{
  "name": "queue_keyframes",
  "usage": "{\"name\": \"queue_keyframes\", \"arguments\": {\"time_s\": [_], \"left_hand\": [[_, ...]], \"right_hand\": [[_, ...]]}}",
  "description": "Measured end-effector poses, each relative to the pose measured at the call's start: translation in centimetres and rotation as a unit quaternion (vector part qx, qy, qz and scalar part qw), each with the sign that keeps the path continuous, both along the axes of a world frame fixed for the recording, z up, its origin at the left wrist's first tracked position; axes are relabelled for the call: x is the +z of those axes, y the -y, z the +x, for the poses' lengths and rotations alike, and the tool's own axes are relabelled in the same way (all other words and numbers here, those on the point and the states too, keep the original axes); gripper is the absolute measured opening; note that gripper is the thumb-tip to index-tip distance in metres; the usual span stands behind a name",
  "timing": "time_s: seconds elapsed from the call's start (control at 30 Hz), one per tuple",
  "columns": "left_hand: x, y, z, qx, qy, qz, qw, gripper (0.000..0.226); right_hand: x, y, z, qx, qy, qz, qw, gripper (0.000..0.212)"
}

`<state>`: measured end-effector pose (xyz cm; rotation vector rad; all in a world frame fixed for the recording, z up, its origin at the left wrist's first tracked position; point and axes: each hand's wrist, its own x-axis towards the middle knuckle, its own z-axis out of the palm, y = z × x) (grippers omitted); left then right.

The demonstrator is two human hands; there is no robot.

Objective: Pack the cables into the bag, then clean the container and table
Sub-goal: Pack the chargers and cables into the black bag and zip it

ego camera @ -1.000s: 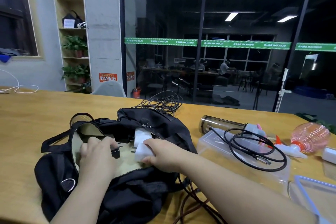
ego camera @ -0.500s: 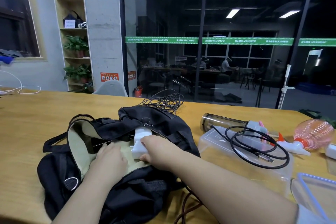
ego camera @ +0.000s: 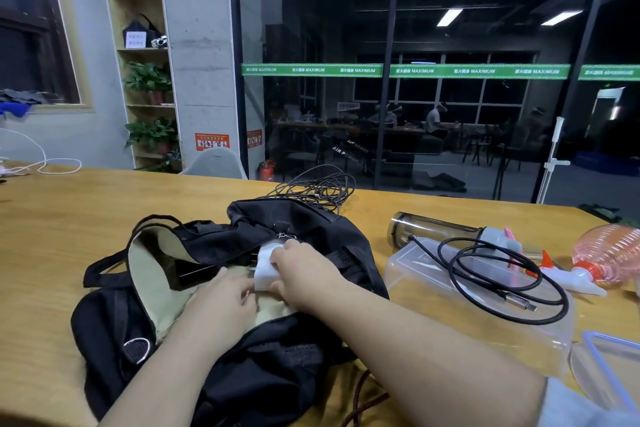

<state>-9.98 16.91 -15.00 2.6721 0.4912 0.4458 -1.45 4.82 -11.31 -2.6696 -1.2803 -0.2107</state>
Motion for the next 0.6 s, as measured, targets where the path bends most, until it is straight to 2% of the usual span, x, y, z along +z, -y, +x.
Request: {"name": "queue_keyframes", "arguments": {"time_s": [0.27,0.4,0.6], "left_hand": [[0.2,0.8,-0.3,-0.047,0.082,-0.03,0.995,0.027],[0.7,1.4,-0.6,-0.069,0.095,-0.021,0.993,0.032],[1.5,2.3,-0.9,-0.048,0.084,0.017,0.995,0.04]], "right_hand": [[0.2,0.0,-0.5,-0.021,0.058,0.029,0.998,0.027],[0.7,0.7,-0.8,-0.015,0.038,0.04,0.998,0.031],[1.9,3.1,-1.1,-0.016,0.008,0.082,0.996,0.031]]}}
